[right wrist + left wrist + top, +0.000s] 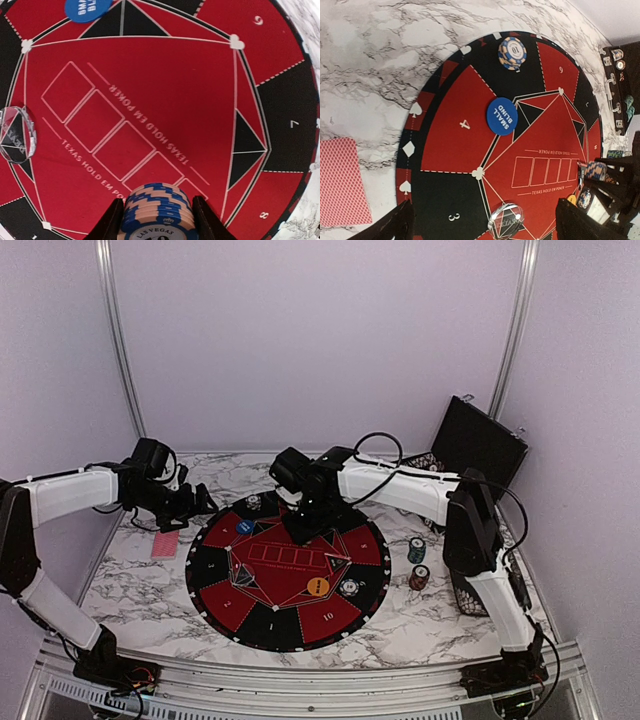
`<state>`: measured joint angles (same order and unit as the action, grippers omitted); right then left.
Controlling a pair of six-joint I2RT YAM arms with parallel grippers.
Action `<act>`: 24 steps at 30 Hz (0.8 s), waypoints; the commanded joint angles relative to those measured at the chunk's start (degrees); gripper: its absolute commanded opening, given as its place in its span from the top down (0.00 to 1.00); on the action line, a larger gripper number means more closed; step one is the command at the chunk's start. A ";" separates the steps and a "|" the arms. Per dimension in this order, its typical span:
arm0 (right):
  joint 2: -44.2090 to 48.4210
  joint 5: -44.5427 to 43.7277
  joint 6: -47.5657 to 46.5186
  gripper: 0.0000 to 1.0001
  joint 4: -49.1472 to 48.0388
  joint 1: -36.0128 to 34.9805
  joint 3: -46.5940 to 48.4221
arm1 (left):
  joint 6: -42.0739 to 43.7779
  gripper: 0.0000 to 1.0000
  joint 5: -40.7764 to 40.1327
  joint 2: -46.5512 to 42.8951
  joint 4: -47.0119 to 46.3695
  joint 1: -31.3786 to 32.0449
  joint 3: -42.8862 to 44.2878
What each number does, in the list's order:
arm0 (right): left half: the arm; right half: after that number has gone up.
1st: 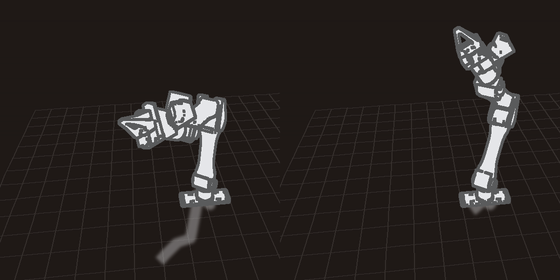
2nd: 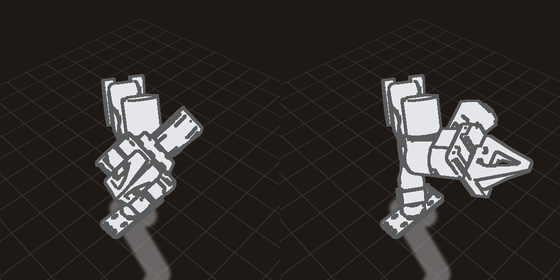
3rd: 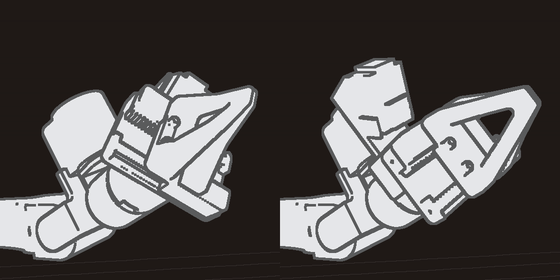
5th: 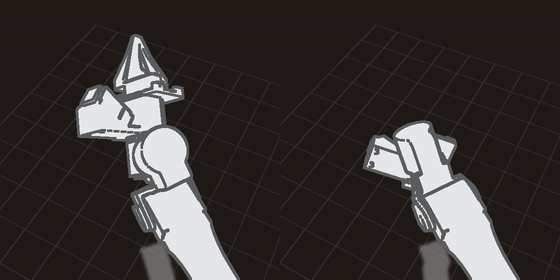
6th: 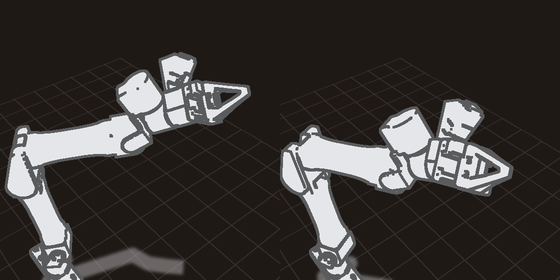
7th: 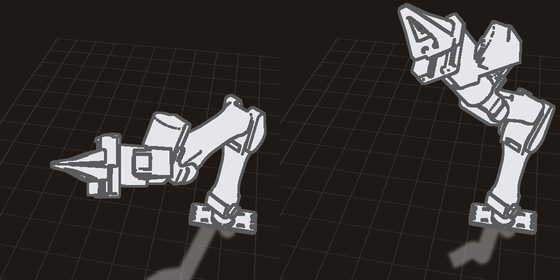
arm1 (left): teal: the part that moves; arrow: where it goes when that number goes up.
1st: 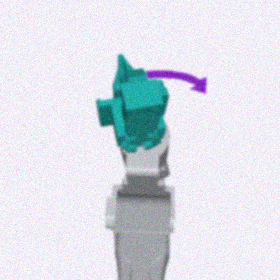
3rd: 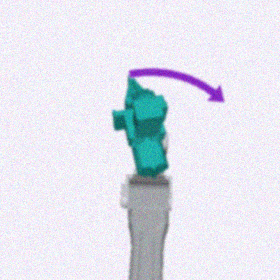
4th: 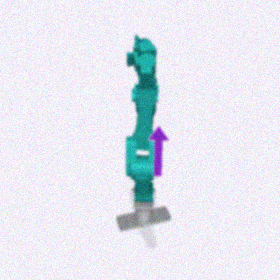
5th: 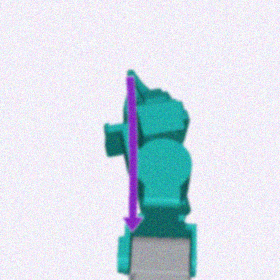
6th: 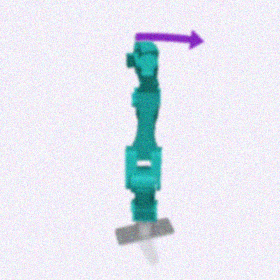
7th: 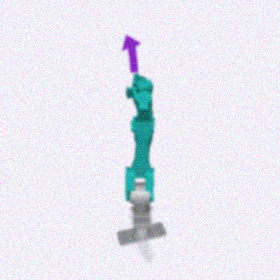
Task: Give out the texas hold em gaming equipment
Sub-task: Place the poker chips pile in the community card area.
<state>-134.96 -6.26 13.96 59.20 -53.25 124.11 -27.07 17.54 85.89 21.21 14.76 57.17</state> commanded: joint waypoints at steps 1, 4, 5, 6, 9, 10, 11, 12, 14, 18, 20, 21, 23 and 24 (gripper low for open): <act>-1.05 0.93 1.85 0.70 1.07 -2.88 4.08 | -1.04 0.01 0.22 -2.02 -0.06 -2.60 -1.33; -1.81 1.56 2.58 0.70 0.64 -4.38 4.29 | -0.97 0.01 0.44 -2.51 -0.05 -3.52 -1.90; -1.99 1.66 2.70 0.70 0.43 -4.98 4.36 | -0.89 0.01 0.45 -2.68 -0.10 -3.78 -2.03; -2.18 1.88 2.86 0.70 0.35 -5.46 4.44 | -0.88 0.01 0.46 -2.77 -0.08 -3.98 -2.12; -2.74 2.38 3.20 0.70 -0.12 -6.44 4.68 | -0.81 0.01 0.77 -2.71 -0.10 -4.30 -2.23; -2.95 2.49 3.26 0.70 -0.13 -6.62 4.73 | -0.82 0.01 0.91 -2.70 -0.15 -4.35 -2.24; -3.21 2.60 3.27 0.70 -0.22 -6.64 4.69 | -0.86 0.01 1.03 -2.65 -0.21 -4.39 -2.24; -3.41 2.55 3.33 0.70 -0.30 -6.68 4.73 | -0.86 0.01 1.25 -2.58 -0.29 -4.39 -2.19; -3.89 2.46 3.28 0.70 -0.44 -6.67 4.73 | -0.76 0.01 1.60 -2.38 -0.53 -4.39 -2.15; -4.81 2.68 3.26 0.70 -0.99 -6.66 4.84 | -0.62 0.01 2.29 -2.06 -0.79 -4.39 -2.06; -5.44 2.68 3.16 0.70 -1.25 -6.69 5.24 | -0.55 0.01 2.82 -1.84 -1.01 -4.39 -2.06; -5.93 2.70 3.16 0.70 -1.21 -6.69 5.68 | -0.49 0.01 3.10 -1.77 -1.12 -4.39 -2.06; -6.95 2.65 3.08 0.70 -0.88 -6.64 6.66 | -0.30 0.01 3.44 -1.77 -1.23 -4.35 -2.06; -7.37 2.57 3.08 0.70 -0.84 -6.67 6.88 | -0.27 0.01 3.64 -1.72 -1.29 -4.35 -2.14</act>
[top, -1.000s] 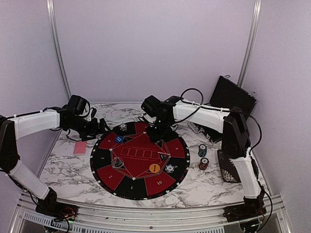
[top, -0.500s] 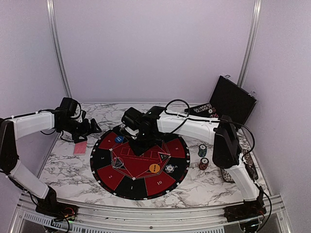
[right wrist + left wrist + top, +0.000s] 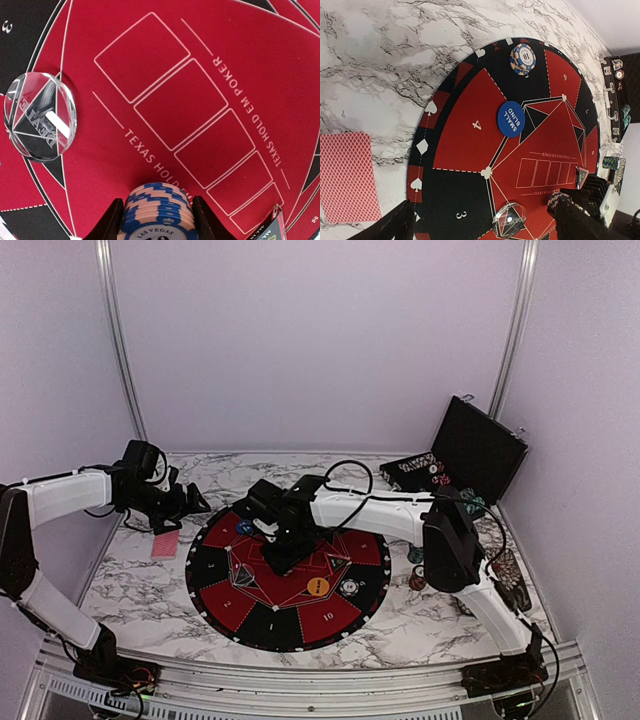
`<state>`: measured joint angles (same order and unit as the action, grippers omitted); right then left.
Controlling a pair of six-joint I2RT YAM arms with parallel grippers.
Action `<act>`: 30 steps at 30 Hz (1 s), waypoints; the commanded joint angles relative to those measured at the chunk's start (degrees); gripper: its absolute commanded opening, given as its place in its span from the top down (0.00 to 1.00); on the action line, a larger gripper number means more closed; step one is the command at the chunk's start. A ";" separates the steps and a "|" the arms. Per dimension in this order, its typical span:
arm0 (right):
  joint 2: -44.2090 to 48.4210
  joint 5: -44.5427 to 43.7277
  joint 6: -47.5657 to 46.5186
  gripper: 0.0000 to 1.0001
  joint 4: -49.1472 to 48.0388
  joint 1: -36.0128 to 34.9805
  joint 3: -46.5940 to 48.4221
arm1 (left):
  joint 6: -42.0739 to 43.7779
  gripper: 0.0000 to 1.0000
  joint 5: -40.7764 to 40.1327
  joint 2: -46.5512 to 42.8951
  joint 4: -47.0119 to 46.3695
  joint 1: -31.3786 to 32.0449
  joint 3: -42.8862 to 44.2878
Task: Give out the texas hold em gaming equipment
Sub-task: Place the poker chips pile in the community card area.
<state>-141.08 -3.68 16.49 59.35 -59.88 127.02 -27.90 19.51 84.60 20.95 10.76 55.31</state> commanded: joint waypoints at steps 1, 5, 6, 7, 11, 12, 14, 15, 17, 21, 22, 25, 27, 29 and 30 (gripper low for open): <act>-1.50 0.01 0.49 0.70 -1.04 -0.05 4.04 | 0.75 0.01 1.92 -0.56 -1.00 -0.31 -0.35; -2.19 -0.26 0.47 0.68 -1.17 -0.02 4.02 | 1.13 0.01 2.36 -0.66 -1.02 -0.31 -0.55; -2.25 -0.37 0.47 0.68 -1.09 -0.04 3.98 | 1.15 0.01 2.33 -0.72 -1.03 -0.31 -0.60; -2.27 -0.41 0.47 0.67 -1.02 -0.06 3.90 | 1.12 0.01 2.39 -0.75 -1.12 -0.31 -0.64; -2.24 -0.78 0.66 0.63 -0.98 -0.20 3.43 | 1.13 0.01 2.44 -0.73 -1.12 -0.22 -0.72; -2.19 -1.04 0.73 0.62 -1.06 -0.30 3.28 | 1.18 0.01 2.39 -0.77 -1.09 -0.23 -0.73; -2.13 -1.32 0.75 0.58 -1.20 -0.49 2.88 | 1.24 0.01 2.52 -0.80 -1.12 -0.15 -0.73; -1.99 -1.28 0.81 0.57 -1.44 -0.58 2.50 | 1.27 0.01 2.48 -0.78 -1.09 -0.13 -0.65; -1.58 -1.17 0.89 0.53 -2.04 -0.68 1.47 | 1.33 0.01 2.47 -0.79 -1.17 0.03 -0.64; 0.00 -0.67 1.03 0.43 -3.66 -0.70 -0.57 | 1.68 0.01 2.68 -0.72 -1.13 0.62 -0.56; 0.44 -0.56 1.08 0.41 -4.05 -0.71 -1.00 | 1.75 0.01 2.65 -0.70 -1.09 0.78 -0.49; 2.37 -0.32 0.91 0.37 -5.05 -0.69 -2.03 | 2.53 0.01 2.20 -1.02 -0.14 1.44 -0.06; 4.42 -0.50 0.88 0.35 -6.24 -0.68 -3.24 | 3.44 0.01 1.35 -1.45 0.85 2.06 0.63; 6.85 -0.77 0.73 0.31 -7.84 -0.57 -4.99 | 4.50 0.01 0.51 -1.85 1.93 2.88 1.35; 8.12 -0.73 0.63 0.30 -8.59 -0.39 -5.74 | 4.90 0.01 -0.10 -2.03 2.63 3.46 1.84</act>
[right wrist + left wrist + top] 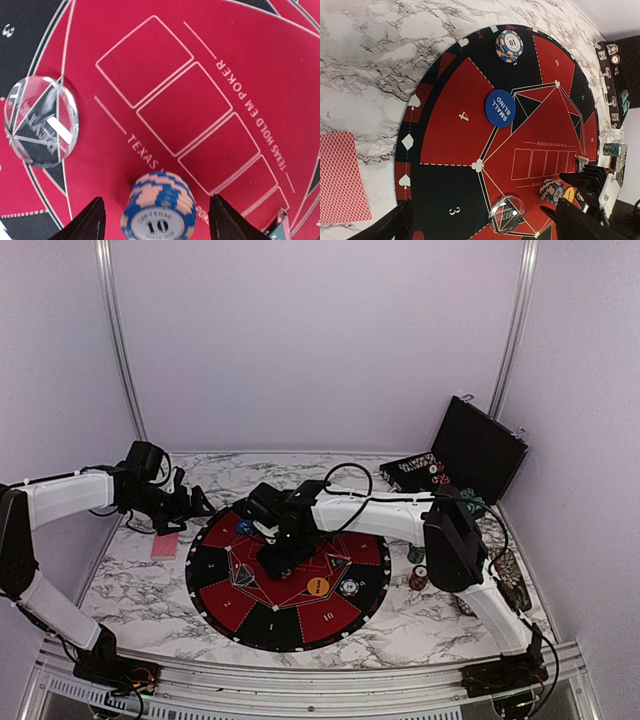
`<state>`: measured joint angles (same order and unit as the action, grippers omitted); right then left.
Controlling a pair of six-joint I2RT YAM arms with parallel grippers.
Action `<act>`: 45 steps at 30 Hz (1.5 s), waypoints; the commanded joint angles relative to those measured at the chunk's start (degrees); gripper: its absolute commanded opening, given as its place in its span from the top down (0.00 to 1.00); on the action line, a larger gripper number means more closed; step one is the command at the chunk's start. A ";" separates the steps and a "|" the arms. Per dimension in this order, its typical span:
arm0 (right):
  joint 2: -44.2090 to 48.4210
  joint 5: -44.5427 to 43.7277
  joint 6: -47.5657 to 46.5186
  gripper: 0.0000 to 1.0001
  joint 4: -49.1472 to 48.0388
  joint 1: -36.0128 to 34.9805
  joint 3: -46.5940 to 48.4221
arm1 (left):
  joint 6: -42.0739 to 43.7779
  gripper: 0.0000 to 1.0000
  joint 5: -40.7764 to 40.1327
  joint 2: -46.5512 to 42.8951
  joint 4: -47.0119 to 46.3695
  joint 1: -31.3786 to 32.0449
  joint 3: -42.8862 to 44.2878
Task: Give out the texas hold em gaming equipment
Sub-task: Place the poker chips pile in the community card area, then pick up the pile of poker chips from the community card area.
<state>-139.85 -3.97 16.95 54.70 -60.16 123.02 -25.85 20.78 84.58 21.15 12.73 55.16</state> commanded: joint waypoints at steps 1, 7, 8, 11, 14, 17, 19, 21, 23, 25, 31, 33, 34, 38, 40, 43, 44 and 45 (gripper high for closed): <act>8.36 -0.45 0.00 0.28 -4.67 0.07 -2.60 | 3.24 0.01 -1.99 -2.10 3.03 2.03 2.48; 18.03 -2.71 -1.14 0.23 -8.51 2.76 -11.04 | 5.17 0.01 -6.83 -1.19 7.88 7.95 6.38; 20.26 -3.13 -1.13 0.23 -10.22 3.79 -13.80 | 5.28 0.01 -7.83 -0.53 8.82 9.93 7.29; 28.41 -3.32 -0.60 0.23 -16.86 7.23 -22.88 | 5.09 0.01 -10.81 1.96 10.90 14.70 9.93; 36.45 -4.91 -0.42 0.23 -23.65 10.24 -31.47 | 4.65 0.01 -13.29 5.99 12.65 19.33 13.14; 43.32 -6.29 -0.12 0.23 -28.10 12.89 -37.33 | 4.12 0.01 -14.86 10.05 14.48 23.90 16.46; 46.56 -6.87 -0.29 0.23 -30.51 14.12 -40.33 | 4.01 0.02 -16.32 13.26 16.07 26.81 18.96; 49.00 -6.81 -0.50 0.24 -32.37 15.36 -42.89 | 3.90 0.02 -17.67 16.26 17.69 29.42 21.38; 50.83 -6.75 -0.49 0.24 -33.82 16.24 -44.33 | 3.91 0.02 -19.10 19.27 18.91 31.64 23.81; 51.94 -6.63 -0.64 0.24 -34.64 16.60 -45.30 | 3.86 0.03 -20.03 22.13 19.85 33.13 26.13; 53.22 -7.05 -0.74 0.24 -35.36 16.73 -46.87 | 4.50 0.07 -19.99 28.73 21.78 35.55 31.75; 53.55 -7.34 -0.86 0.24 -35.40 16.81 -47.19 | 4.93 0.09 -20.15 30.37 22.60 35.90 33.13; 53.67 -7.39 -0.89 0.24 -35.51 16.81 -47.35 | 5.04 0.09 -20.29 31.05 22.96 36.07 33.58; 54.15 -7.66 -0.92 0.24 -35.77 16.83 -47.76 | 5.55 0.14 -20.00 33.27 23.48 36.39 34.66; 54.15 -7.67 -0.94 0.24 -35.64 16.87 -47.82 | 5.68 0.18 -20.20 34.06 23.76 36.47 35.13; 54.23 -7.82 -0.86 0.24 -35.69 16.92 -48.04 | 5.98 0.22 -19.92 34.85 23.92 36.56 35.45; 54.24 -7.90 -0.80 0.24 -35.71 16.95 -48.05 | 6.13 0.23 -19.79 35.11 23.94 36.66 35.46; 54.28 -8.02 -0.73 0.24 -35.67 16.98 -48.18 | 6.29 0.24 -19.62 35.35 24.01 36.74 35.50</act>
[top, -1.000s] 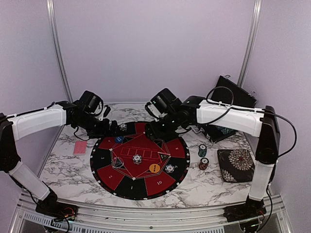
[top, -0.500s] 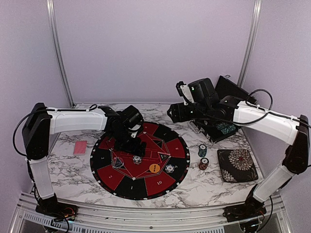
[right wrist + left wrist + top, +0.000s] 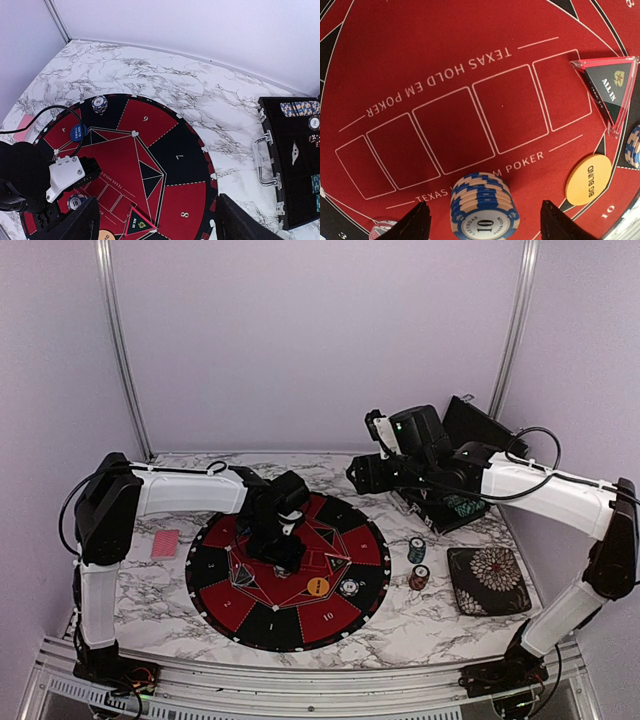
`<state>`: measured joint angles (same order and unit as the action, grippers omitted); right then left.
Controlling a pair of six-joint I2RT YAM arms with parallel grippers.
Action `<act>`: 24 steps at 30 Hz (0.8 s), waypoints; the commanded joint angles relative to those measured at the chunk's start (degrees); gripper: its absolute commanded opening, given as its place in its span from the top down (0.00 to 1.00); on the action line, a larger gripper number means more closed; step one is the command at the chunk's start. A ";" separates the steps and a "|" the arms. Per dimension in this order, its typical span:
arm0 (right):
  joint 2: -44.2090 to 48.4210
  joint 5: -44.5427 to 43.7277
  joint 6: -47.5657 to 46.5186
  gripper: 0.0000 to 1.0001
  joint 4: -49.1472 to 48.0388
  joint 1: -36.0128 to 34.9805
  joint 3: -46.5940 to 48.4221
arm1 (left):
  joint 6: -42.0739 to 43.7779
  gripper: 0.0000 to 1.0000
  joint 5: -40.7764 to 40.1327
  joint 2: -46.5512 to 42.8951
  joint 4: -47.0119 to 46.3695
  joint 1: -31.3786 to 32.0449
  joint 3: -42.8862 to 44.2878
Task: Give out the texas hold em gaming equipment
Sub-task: Pick up the pile of poker chips from the community card area.
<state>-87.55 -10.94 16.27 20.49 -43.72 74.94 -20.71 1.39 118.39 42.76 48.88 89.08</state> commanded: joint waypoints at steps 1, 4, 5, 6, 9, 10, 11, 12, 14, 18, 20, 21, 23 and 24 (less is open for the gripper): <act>2.02 -1.16 -0.02 0.24 -1.58 0.53 -0.18 | 1.30 0.25 -0.09 1.84 2.48 0.75 1.74; 2.11 -1.23 -0.01 0.24 -1.83 0.49 -0.55 | 1.85 0.28 -0.16 2.64 2.85 1.48 2.33; 2.10 -1.27 0.05 0.24 -1.81 0.54 -0.53 | 1.84 0.28 -0.42 2.98 3.07 1.69 2.55; 1.97 -1.20 0.07 0.24 -1.85 0.53 -0.53 | 1.77 0.29 -0.81 3.17 3.33 1.74 2.66; 2.02 -1.17 0.12 0.24 -1.77 0.51 -0.71 | 1.52 0.31 -2.24 3.71 3.71 1.81 2.69; 2.03 -1.19 0.13 0.24 -1.85 0.56 -0.74 | 1.47 0.33 -2.71 3.77 3.73 1.87 2.73; 2.07 -1.26 0.21 0.24 -1.81 0.49 -0.85 | 1.51 0.34 -2.93 3.89 3.73 1.90 2.76; 2.11 -1.23 0.17 0.24 -1.81 0.54 -0.97 | 1.47 0.35 -3.09 3.94 3.80 1.90 2.83; 2.27 -1.32 0.16 0.24 -1.86 0.56 -1.10 | 1.44 0.37 -3.44 4.12 3.98 1.86 2.86; 2.34 -1.34 0.31 0.23 -1.87 0.50 -1.35 | 1.58 0.41 -3.89 4.51 4.17 2.08 2.94; 2.45 -1.36 0.36 0.24 -1.93 0.56 -1.49 | 1.63 0.43 -4.13 4.74 4.24 2.20 3.10; 2.53 -1.39 0.36 0.24 -1.92 0.50 -1.64 | 1.74 0.44 -4.17 4.89 4.26 2.26 3.16; 2.56 -1.49 0.42 0.24 -1.95 0.56 -1.72 | 1.85 0.48 -4.35 5.05 4.37 2.53 3.21; 2.50 -1.51 0.54 0.24 -1.95 0.55 -1.80 | 1.85 0.49 -4.56 5.02 4.43 2.54 3.21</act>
<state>-86.54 -11.33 16.29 19.75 -43.68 73.38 -19.68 -2.04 121.91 44.99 50.81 91.05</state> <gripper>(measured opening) 0.764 0.531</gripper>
